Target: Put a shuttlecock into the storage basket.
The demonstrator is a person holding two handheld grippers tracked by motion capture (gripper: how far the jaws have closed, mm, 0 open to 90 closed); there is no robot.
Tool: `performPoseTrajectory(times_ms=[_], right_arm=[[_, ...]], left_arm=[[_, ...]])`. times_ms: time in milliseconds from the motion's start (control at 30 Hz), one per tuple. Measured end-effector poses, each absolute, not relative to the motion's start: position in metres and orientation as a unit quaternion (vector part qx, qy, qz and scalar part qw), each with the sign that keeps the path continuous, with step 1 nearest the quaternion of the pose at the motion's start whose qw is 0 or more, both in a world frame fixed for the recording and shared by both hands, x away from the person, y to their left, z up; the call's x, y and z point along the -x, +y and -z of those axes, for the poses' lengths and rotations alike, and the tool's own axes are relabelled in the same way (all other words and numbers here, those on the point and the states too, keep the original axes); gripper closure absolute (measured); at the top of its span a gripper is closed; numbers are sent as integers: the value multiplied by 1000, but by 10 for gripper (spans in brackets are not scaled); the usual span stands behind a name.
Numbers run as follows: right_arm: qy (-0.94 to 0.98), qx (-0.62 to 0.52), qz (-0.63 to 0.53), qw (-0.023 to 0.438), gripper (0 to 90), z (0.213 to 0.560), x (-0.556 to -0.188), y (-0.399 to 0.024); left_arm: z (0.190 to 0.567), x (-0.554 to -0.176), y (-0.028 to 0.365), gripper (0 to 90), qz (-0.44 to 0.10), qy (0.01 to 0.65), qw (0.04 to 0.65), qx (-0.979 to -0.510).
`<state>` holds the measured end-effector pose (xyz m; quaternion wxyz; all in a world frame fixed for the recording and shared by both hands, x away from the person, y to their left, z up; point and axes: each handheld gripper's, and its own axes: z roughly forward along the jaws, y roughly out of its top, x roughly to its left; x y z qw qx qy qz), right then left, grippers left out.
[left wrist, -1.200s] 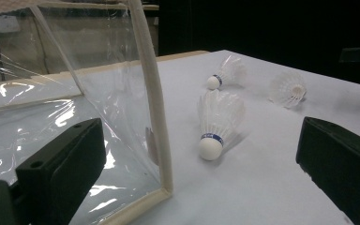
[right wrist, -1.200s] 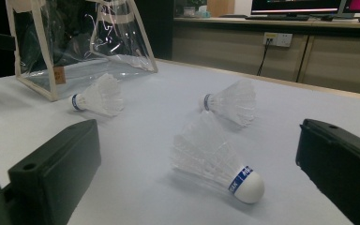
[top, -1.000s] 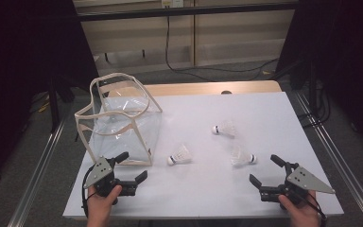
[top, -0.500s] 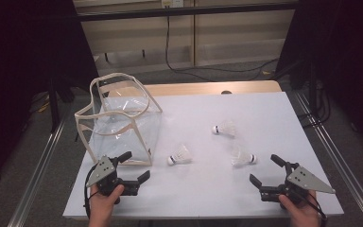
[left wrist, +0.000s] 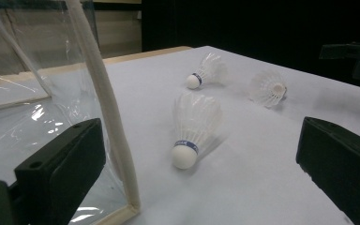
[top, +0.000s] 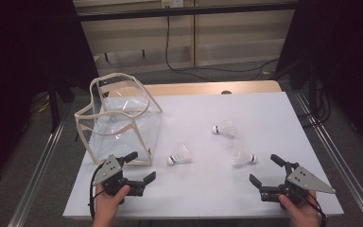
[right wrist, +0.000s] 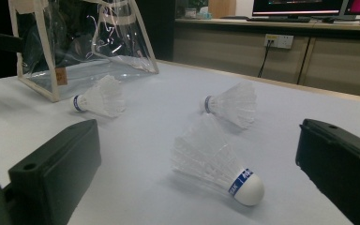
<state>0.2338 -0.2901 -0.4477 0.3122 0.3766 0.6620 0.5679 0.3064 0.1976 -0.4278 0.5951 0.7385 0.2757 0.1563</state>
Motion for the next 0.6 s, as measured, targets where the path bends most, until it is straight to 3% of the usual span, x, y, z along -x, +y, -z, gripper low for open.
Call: performPoseTrajectory(times_ms=[600], right_arm=[[663, -376, -569, 310, 1, 448, -234, -289]], left_arm=[[428, -306, 185, 18, -145, 262, 593, -747]])
